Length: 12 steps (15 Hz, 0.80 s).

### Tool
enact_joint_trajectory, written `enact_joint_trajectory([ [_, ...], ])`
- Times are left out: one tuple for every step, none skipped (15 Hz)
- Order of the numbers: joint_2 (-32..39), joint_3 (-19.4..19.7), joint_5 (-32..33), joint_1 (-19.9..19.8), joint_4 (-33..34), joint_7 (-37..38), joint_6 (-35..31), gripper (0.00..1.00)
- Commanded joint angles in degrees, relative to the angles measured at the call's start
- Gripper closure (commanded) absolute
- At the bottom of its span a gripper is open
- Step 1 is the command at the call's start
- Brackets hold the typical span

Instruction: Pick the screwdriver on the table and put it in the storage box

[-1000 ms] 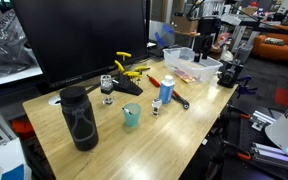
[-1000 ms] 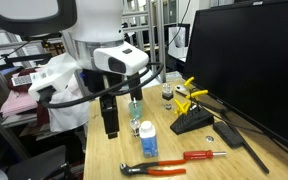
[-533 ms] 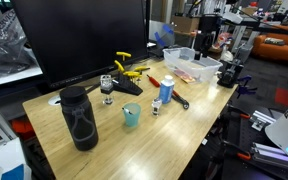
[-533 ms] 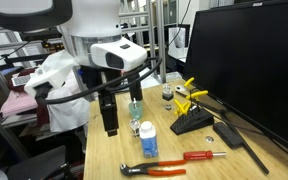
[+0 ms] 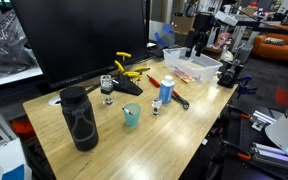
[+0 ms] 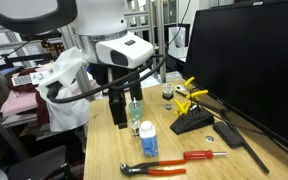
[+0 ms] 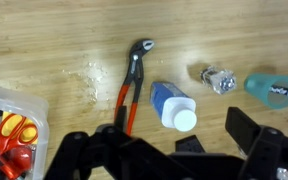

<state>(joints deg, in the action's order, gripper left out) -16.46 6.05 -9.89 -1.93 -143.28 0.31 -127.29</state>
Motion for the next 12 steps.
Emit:
enact_joint_trajectory([
  [5.37, -0.84, -2.8, -0.4, 2.84, 3.75, -7.63, 0.0],
  [7.43, -0.95, -2.94, -0.34, 3.8, 4.42, -9.57, 0.0],
  [9.3, -1.29, -2.25, -0.55, 4.6, 6.06, -11.53, 0.0],
  [11.16, -1.78, -0.7, -0.92, 5.5, 8.7, -13.69, 0.0],
  [13.01, -2.0, 0.3, -0.96, 6.47, 10.48, -15.78, 0.0],
  [15.14, -2.05, 0.48, -0.73, 7.66, 11.47, -17.7, 0.0],
  [16.57, -2.15, 0.46, -0.62, 8.45, 13.34, -20.05, 0.0],
  [18.26, -2.28, 0.96, -0.49, 9.31, 15.29, -22.27, 0.0],
  [19.88, -2.16, 3.22, -0.49, 9.88, 18.81, -25.26, 0.0],
  [22.22, -1.53, 8.43, -0.37, 10.27, 24.66, -30.05, 0.0],
  [24.2, -0.57, 12.54, 0.1, 11.28, 29.12, -31.43, 0.0],
  [26.5, 0.35, 15.07, 0.86, 12.45, 32.21, -31.85, 0.0],
])
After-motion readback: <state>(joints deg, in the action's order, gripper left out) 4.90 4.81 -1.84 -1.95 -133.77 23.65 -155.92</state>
